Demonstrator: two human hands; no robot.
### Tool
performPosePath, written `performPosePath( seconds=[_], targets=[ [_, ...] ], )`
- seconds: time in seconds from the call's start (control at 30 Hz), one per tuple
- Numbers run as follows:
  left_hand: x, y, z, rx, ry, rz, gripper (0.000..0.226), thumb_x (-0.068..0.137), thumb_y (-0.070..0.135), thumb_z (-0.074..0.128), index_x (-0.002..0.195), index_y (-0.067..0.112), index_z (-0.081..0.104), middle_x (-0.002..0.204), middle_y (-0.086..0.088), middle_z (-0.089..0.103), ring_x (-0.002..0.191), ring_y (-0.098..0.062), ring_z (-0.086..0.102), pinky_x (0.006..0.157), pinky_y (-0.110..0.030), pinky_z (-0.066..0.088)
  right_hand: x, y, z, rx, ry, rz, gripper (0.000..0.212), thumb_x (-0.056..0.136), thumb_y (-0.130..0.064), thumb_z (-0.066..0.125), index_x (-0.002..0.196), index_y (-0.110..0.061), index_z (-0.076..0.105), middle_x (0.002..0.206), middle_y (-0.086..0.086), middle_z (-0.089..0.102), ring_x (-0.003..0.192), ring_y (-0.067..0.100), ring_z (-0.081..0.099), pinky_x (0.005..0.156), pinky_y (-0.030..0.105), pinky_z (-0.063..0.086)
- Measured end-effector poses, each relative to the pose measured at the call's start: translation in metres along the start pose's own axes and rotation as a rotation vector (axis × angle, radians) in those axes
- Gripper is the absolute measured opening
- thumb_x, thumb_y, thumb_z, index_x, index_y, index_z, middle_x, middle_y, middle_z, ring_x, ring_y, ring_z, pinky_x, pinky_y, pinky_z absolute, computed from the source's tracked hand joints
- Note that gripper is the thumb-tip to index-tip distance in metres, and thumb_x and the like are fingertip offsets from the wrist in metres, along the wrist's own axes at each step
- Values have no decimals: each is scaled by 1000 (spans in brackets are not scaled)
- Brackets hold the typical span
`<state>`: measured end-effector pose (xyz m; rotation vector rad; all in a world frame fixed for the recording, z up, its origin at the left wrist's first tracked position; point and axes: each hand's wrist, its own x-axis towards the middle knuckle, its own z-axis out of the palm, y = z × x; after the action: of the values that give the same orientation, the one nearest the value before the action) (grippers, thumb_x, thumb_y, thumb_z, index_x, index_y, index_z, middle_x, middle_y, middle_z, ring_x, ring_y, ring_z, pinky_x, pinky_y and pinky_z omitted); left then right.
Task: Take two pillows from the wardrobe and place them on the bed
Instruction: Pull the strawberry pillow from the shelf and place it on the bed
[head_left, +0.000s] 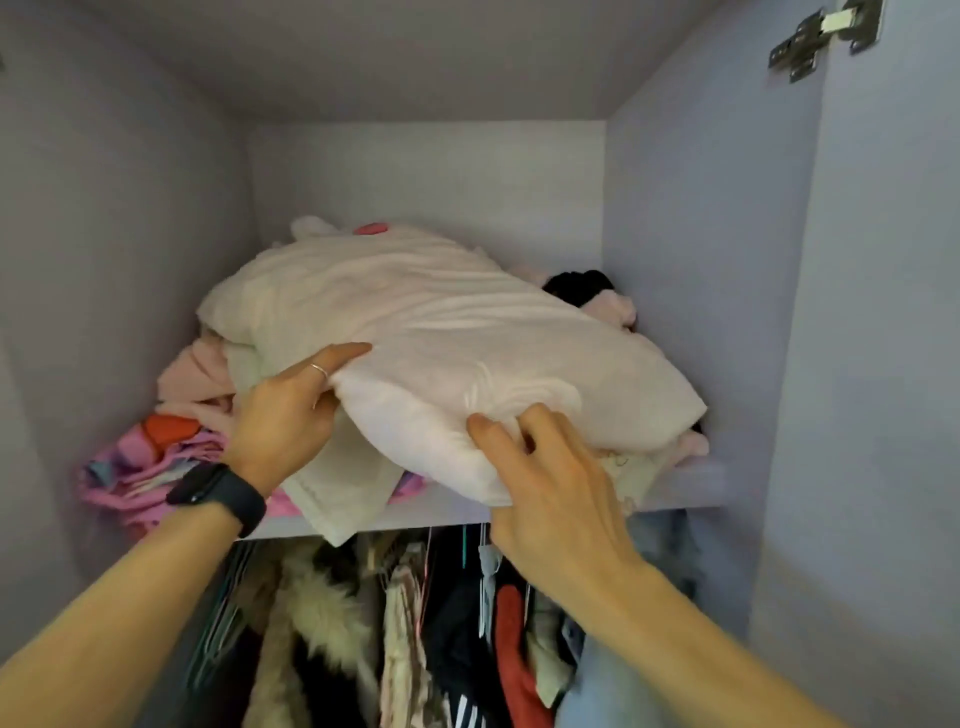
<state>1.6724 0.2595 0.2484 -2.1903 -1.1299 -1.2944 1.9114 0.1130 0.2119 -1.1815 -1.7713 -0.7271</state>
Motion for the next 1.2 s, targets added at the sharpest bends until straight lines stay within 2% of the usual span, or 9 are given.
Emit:
performPosePath(
  seconds=[0.13,0.27,0.43,0.53,0.67,0.83,0.97,1.1,1.2],
  targets=[
    [-74,-34,-27,-19,-103,-207,61,86,-4,57,134,33,58,122,-10,71,98,-35,68,81,-35,51,-52,-78,34,6,-238,-65,54,53,-5,72,106,-11,69,81,5,55,68,25,53,45,28,25],
    [-127,-33,-35,-135,-182,-384,36,102,23,48,137,28,56,128,-8,67,110,-29,64,86,-29,47,-89,-110,69,-27,-450,-91,54,67,-1,68,121,-5,63,94,12,62,84,32,61,54,35,49],
    [-151,2,-33,-370,-294,-609,63,92,59,54,148,35,37,141,4,55,118,-15,58,95,-29,47,-106,-118,80,-88,-552,-59,61,70,-10,77,129,-8,63,95,10,67,90,28,66,63,37,56],
    [-144,17,-29,-446,-246,-662,73,90,58,59,151,27,32,149,1,46,127,-21,52,103,-35,46,-104,-112,73,76,-662,-48,68,88,-44,62,147,-22,38,108,5,67,101,28,63,73,40,52],
    [-108,14,-22,-469,-109,-765,75,90,57,58,149,16,35,152,-8,40,135,-28,44,111,-45,40,-60,-72,44,168,-607,126,70,76,-90,29,132,-48,39,88,-15,69,84,15,67,71,37,55],
    [-54,5,-6,-447,-1,-882,77,87,60,59,147,19,34,152,-14,38,139,-32,38,115,-44,34,46,48,43,194,-265,483,39,86,-66,52,113,-39,61,109,-11,65,96,17,64,83,37,52],
    [-26,-9,4,-503,18,-972,85,83,66,61,150,22,30,154,-10,38,137,-33,41,113,-40,35,115,143,65,333,-341,656,46,88,-51,64,128,-29,61,130,1,60,114,24,59,87,30,43],
    [-5,-27,8,-628,101,-1052,82,84,60,65,150,25,33,156,-5,36,134,-30,43,109,-41,36,154,187,79,735,-571,834,25,87,-47,69,106,-30,70,117,-3,69,95,13,63,69,28,49],
    [4,-38,7,-769,91,-1120,82,79,48,76,149,29,36,151,-2,42,118,-26,48,99,-41,40,169,204,91,929,-722,900,24,79,-46,79,101,-37,73,111,-4,72,100,19,67,64,28,57]
  ],
)
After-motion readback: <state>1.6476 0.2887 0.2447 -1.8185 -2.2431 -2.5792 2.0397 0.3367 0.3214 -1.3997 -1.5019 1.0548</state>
